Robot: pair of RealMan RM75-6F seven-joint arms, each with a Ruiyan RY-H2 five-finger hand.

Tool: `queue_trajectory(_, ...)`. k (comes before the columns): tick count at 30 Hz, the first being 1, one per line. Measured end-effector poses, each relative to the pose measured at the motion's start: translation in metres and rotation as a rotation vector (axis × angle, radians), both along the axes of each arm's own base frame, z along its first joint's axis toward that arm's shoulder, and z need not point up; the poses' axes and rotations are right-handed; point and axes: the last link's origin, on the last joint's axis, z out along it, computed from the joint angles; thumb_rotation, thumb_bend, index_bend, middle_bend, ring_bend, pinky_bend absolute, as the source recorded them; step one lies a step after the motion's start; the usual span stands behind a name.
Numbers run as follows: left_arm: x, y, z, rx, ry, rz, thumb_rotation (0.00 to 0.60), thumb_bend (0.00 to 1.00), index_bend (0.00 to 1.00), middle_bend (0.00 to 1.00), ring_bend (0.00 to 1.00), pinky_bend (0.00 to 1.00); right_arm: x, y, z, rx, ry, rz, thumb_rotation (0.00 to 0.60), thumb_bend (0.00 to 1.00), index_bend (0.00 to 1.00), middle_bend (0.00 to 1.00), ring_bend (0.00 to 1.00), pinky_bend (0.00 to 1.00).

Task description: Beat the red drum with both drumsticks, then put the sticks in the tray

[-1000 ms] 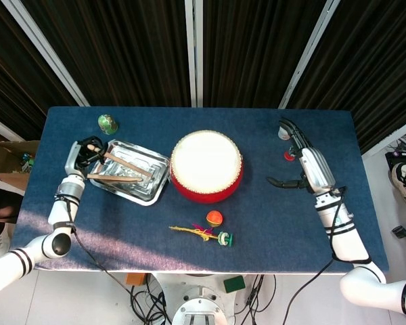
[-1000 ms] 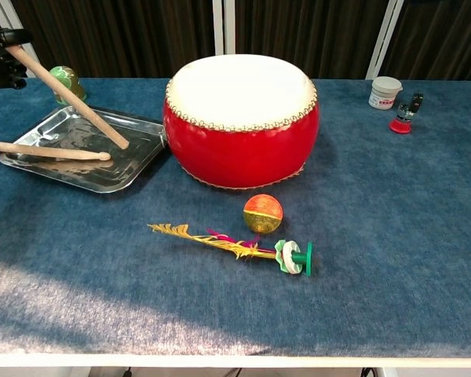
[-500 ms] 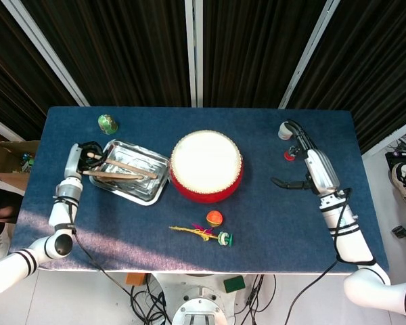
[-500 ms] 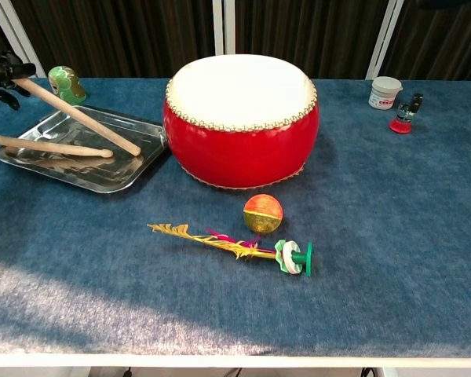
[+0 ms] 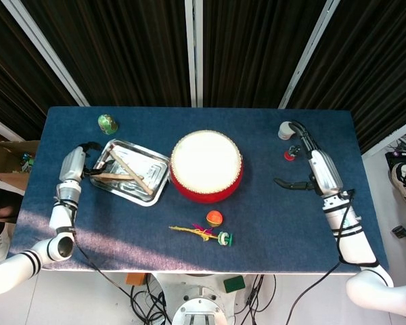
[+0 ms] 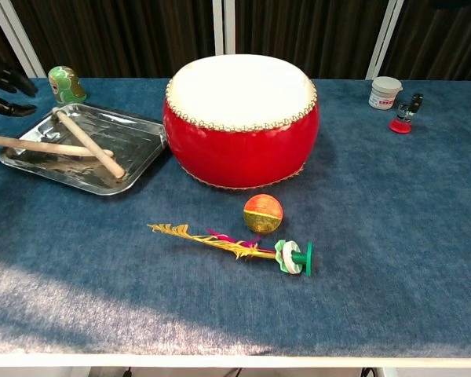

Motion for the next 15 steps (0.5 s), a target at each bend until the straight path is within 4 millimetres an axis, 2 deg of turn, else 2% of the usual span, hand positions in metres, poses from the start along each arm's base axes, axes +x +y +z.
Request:
queue_trajectory(4,-0.002,-0.001,-0.002,-0.016,0.107,-0.003,0.6,0.15,0.2,0.15,0.1,0.22,-0.002,0.0,0.001,0.0,0.003,-0.006,0.6,0.03,0.0,0.01,0.01,0.14)
queue_trajectory(9,0.0,-0.002,0.005,0.013,0.107,-0.004,0.6,0.14,0.19,0.15,0.1,0.22,-0.008,0.002,0.004,-0.005,0.02,-0.022,0.6,0.04,0.0,0.01,0.01,0.14)
queue_trajectory(15,0.0,-0.014,0.04,0.102,0.155,-0.063,0.6,0.14,0.22,0.18,0.11,0.23,-0.024,0.006,0.01,0.002,0.152,-0.062,0.6,0.15,0.0,0.09,0.02,0.14)
